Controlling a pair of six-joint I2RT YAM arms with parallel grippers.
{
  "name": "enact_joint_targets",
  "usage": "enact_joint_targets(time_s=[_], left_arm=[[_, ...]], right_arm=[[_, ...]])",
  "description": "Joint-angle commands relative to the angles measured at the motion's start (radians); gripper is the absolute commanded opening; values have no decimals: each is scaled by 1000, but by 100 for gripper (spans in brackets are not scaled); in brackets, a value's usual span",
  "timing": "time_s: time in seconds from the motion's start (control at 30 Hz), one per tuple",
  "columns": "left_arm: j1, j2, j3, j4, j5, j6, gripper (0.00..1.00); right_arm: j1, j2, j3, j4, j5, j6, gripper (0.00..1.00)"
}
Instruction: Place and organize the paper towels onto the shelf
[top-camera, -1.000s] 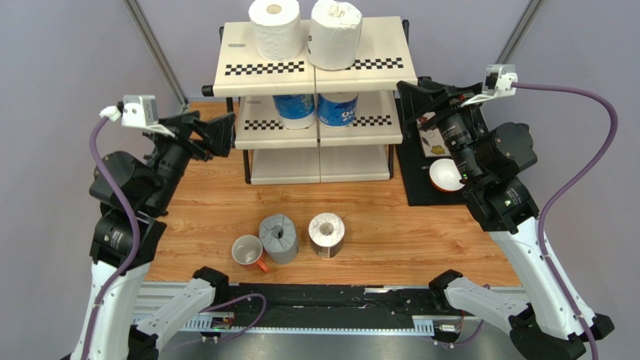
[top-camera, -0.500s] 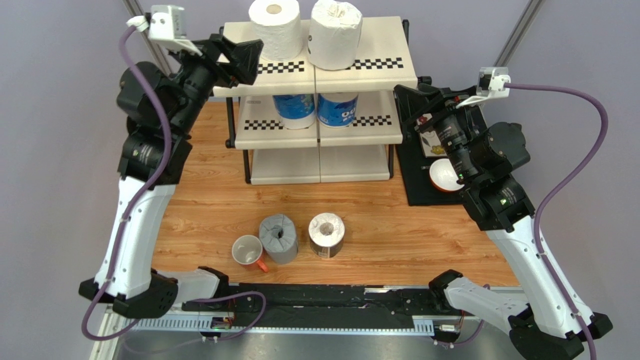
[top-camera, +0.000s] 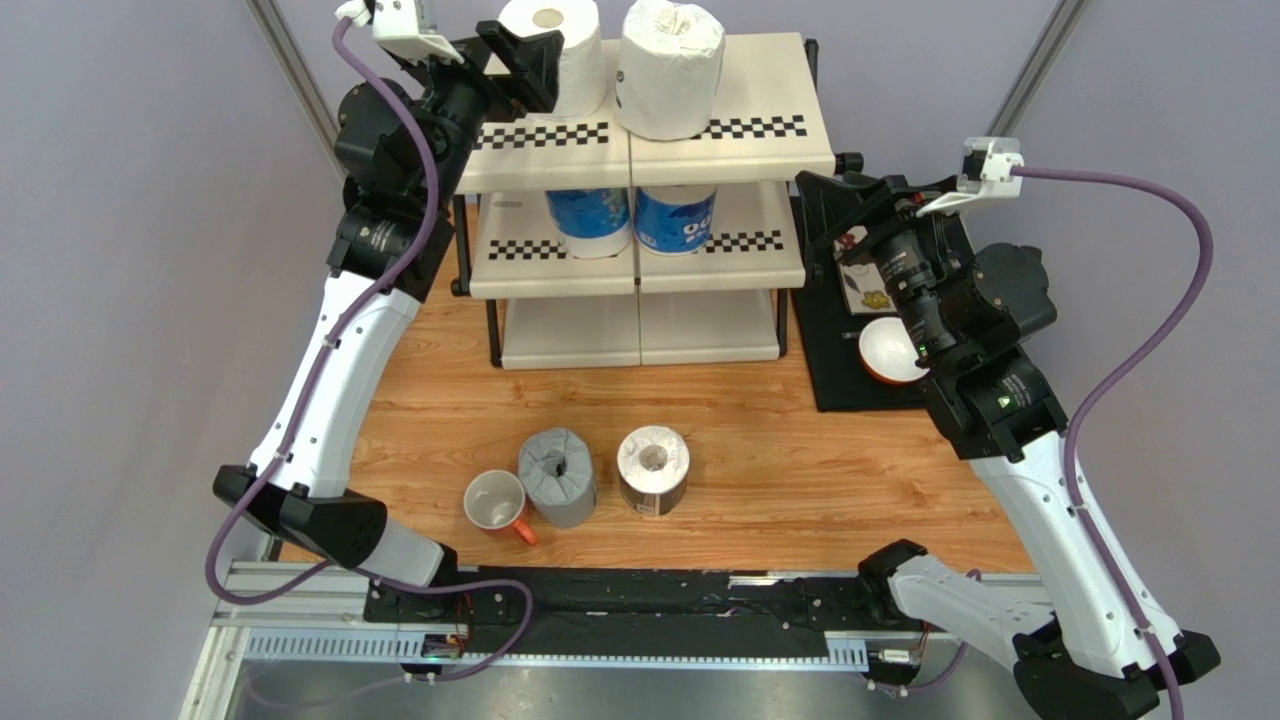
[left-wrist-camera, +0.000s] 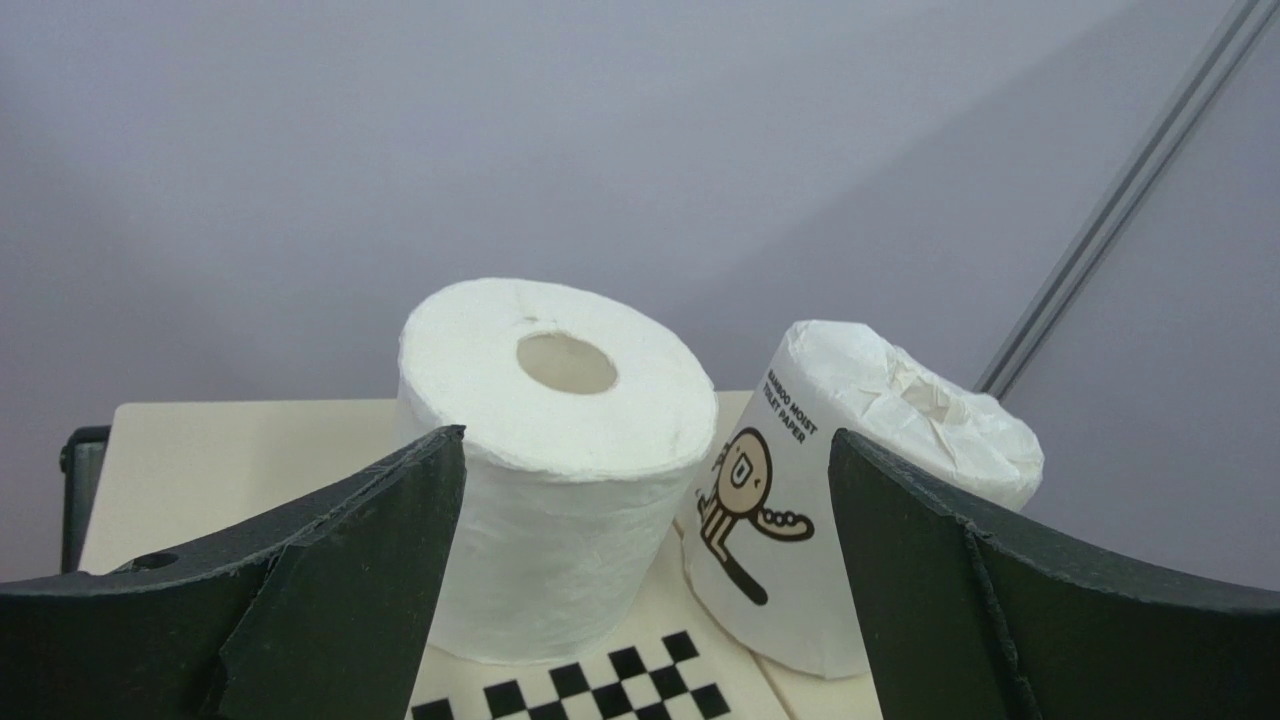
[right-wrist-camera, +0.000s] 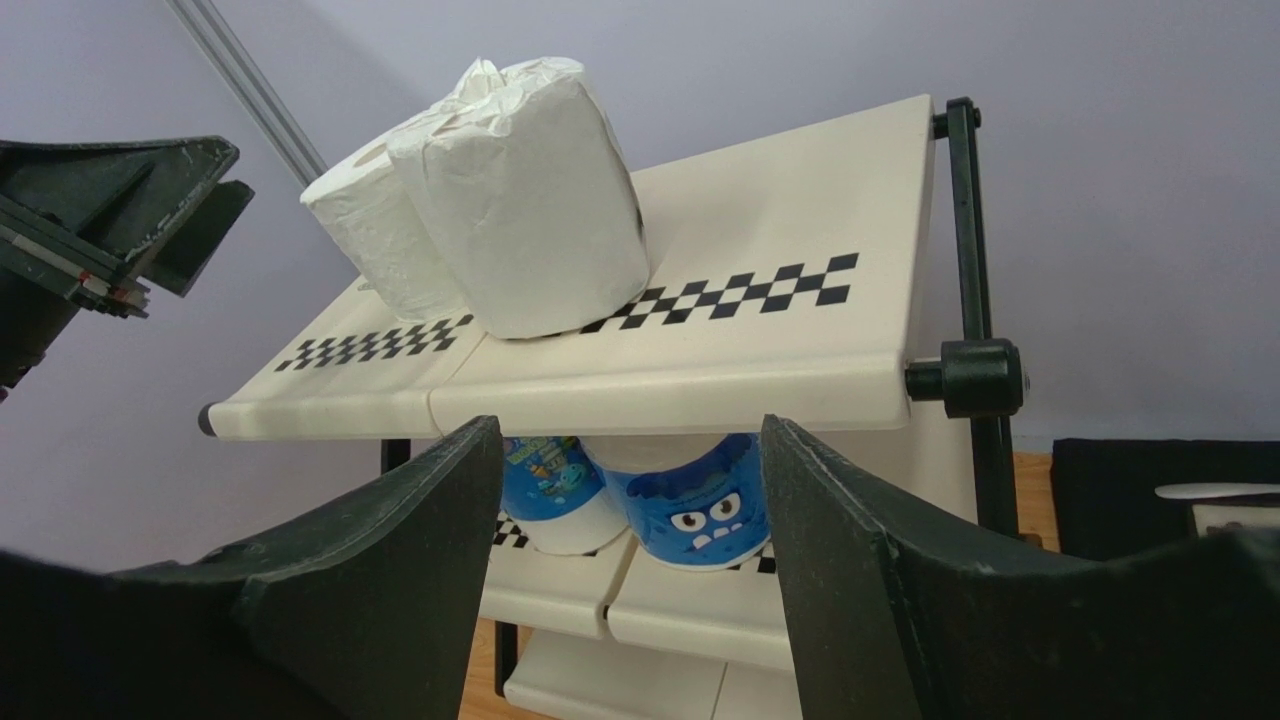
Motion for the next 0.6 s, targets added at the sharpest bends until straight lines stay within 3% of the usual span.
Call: enact_joint_targets(time_s=[0.0,0.23,0.57], left_arm=[[54,39,26,162,3,-128,99],[212,168,110,196,115,-431,99],[312,297,204,236,252,-629,99]], right_arm=[[-20,-7,-11,17,-22,30,67],[-43,-12,-16,13,-23,28,68],[-64,2,-31,13,-40,39,68]])
